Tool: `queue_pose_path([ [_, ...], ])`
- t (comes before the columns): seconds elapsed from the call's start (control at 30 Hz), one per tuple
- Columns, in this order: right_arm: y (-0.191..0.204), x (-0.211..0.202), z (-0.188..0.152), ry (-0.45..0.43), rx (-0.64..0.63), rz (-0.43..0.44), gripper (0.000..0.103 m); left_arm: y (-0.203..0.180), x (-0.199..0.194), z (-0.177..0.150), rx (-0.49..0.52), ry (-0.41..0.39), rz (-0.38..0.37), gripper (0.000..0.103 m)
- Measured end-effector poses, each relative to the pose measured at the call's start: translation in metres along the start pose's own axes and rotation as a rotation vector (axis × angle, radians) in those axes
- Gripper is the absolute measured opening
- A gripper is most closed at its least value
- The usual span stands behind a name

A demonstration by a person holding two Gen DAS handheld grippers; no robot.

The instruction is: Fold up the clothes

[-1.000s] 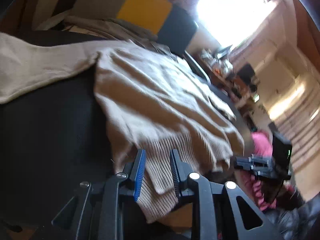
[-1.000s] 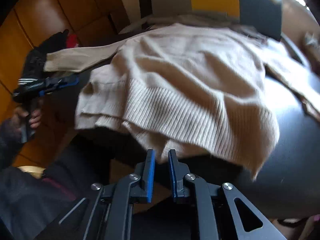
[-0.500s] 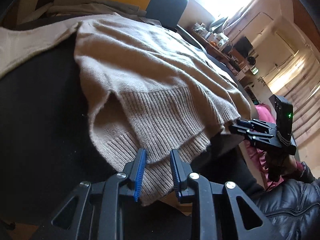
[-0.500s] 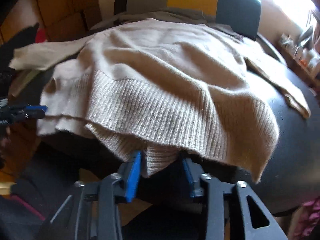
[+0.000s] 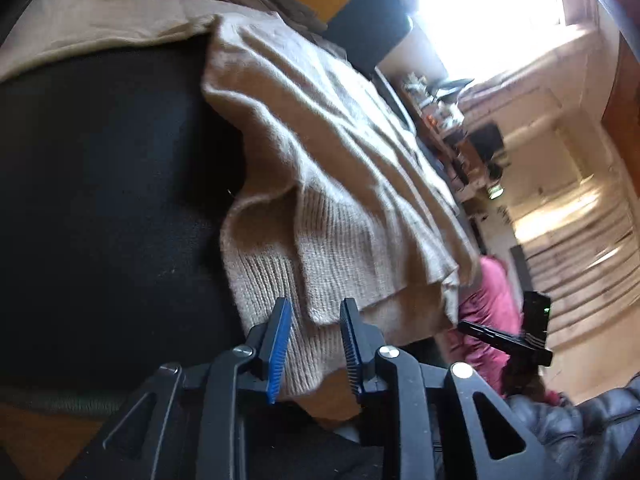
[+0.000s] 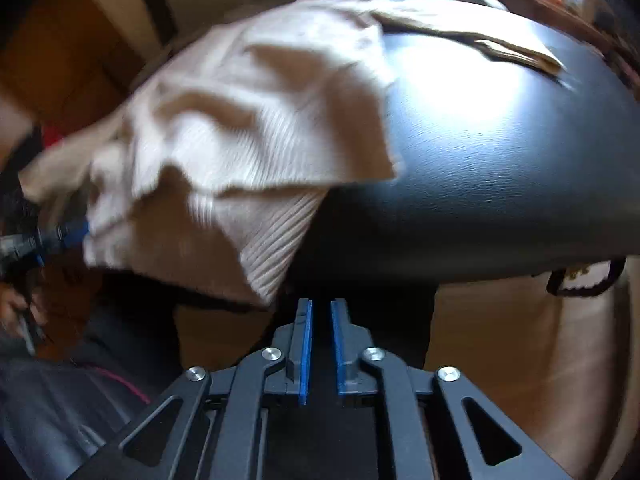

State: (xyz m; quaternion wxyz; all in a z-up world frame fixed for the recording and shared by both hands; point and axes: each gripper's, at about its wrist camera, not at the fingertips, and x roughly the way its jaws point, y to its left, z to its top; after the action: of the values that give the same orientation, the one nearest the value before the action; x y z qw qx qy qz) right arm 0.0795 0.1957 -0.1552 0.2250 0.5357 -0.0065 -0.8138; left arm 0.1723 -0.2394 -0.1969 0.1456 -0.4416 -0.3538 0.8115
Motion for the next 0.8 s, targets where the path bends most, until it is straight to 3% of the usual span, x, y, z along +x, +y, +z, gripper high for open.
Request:
queue_pose_path([
  [0.07,-0.011,-0.004,-0.005,0.009,0.039,0.011,0.017,0.004,-0.008,-0.001,-0.033,-0.035,-0.034,0.026],
  [0.13,-0.009,-0.005,-0.001,-0.004,0.032,0.012,0.034,0.008,-0.016,-0.003,-0.065,-0.07,-0.069,0.027],
  [0.2,-0.007,-0.005,0.002,-0.017,0.026,0.013,0.041,0.005,-0.021,-0.002,-0.056,-0.095,-0.069,0.029],
  [0.5,0.002,-0.008,0.016,-0.076,-0.005,0.016,0.042,-0.019,0.033,0.036,0.159,-0.014,0.134,0.038],
  [0.57,0.004,-0.009,0.019,-0.089,-0.012,0.016,0.042,-0.02,0.042,0.043,0.181,-0.016,0.142,0.038],
  [0.67,-0.001,-0.012,0.021,-0.102,0.004,0.006,0.052,-0.026,0.048,0.05,0.183,-0.012,0.109,0.038],
  [0.73,-0.006,-0.015,0.022,-0.109,0.021,-0.004,0.052,-0.031,0.051,0.055,0.18,-0.007,0.082,0.034],
  [0.8,-0.012,-0.016,0.023,-0.116,0.044,-0.015,0.052,-0.035,0.05,0.058,0.173,-0.008,0.05,0.007],
])
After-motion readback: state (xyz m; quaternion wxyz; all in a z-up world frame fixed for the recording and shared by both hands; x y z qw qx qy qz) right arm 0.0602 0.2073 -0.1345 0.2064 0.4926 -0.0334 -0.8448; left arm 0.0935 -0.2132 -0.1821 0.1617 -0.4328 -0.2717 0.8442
